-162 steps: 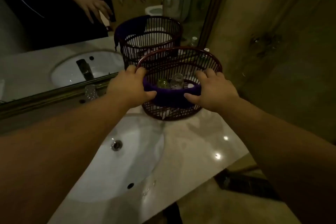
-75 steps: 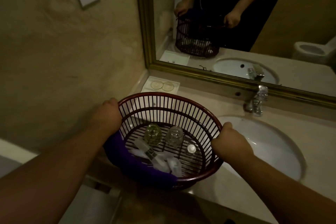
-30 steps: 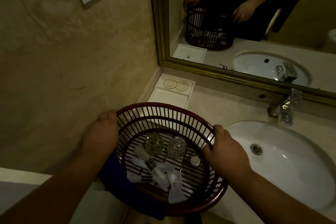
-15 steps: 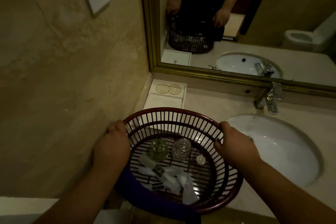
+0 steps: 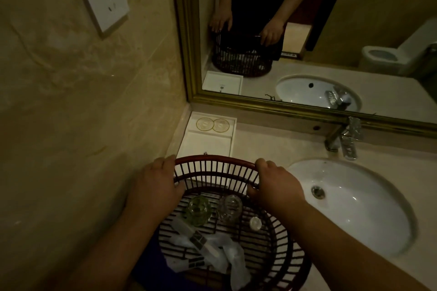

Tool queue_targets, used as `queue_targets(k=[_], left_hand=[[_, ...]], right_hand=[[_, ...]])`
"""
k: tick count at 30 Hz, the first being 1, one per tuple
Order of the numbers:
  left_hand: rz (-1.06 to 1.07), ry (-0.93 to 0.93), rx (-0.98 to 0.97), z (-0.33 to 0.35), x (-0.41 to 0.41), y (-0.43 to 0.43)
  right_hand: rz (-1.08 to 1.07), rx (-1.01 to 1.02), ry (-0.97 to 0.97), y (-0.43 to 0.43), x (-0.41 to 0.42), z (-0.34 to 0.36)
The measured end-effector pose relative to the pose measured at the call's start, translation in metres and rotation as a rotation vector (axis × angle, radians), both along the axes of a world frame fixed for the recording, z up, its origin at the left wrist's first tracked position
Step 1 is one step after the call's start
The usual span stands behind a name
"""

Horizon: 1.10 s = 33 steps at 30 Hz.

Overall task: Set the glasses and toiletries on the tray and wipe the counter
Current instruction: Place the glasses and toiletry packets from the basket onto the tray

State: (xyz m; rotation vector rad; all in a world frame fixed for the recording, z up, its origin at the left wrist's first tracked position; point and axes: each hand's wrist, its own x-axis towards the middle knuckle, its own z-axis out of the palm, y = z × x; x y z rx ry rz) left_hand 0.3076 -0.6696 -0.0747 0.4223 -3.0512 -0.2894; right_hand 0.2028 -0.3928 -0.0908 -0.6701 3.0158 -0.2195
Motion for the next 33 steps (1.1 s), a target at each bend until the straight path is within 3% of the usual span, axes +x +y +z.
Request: queue_targets(k=[3, 8, 15, 18, 21, 22, 25, 29, 33], left_hand=[[-0.151, -0.139, 0.061, 0.004, -0.044, 0.001], [-0.369, -0.272, -0.055, -0.001, -0.097, 0.005], [-0.333, -0.253, -0.123, -0.010, -0.103, 0.010], [-0.324, -0.254, -0.089, -0.009, -0.105, 0.010], [-0.316, -0.262, -0.083, -0.012, -0.106, 0.010], [-0.318, -0.257, -0.089, -0.013, -0.106, 0.010], [-0.344, -0.223, -0.089, -0.015, -0.107, 0.010], [-0.356, -0.182, -0.086, -0.019, -0.104, 0.009], [-0.360, -0.156, -0.091, -0.022, -0.103, 0.009]], right_hand=[[0.114, 0.012, -0.023, -0.032, -0.017, 0.003], [0.258, 0.022, -0.019, -0.091, -0.033, 0.001], [0.230, 0.104, -0.027, -0.107, -0.040, -0.001], [0.308, -0.051, 0.084, -0.097, -0.027, -0.001], [0.488, -0.415, 0.239, -0.085, -0.004, -0.005], [0.563, -0.455, 0.244, -0.082, 0.005, -0.008], [0.749, -0.257, 0.032, -0.086, 0.026, -0.027], [0.622, 0.127, -0.297, -0.107, 0.032, -0.060], [0.542, 0.172, -0.368, -0.124, 0.035, -0.083]])
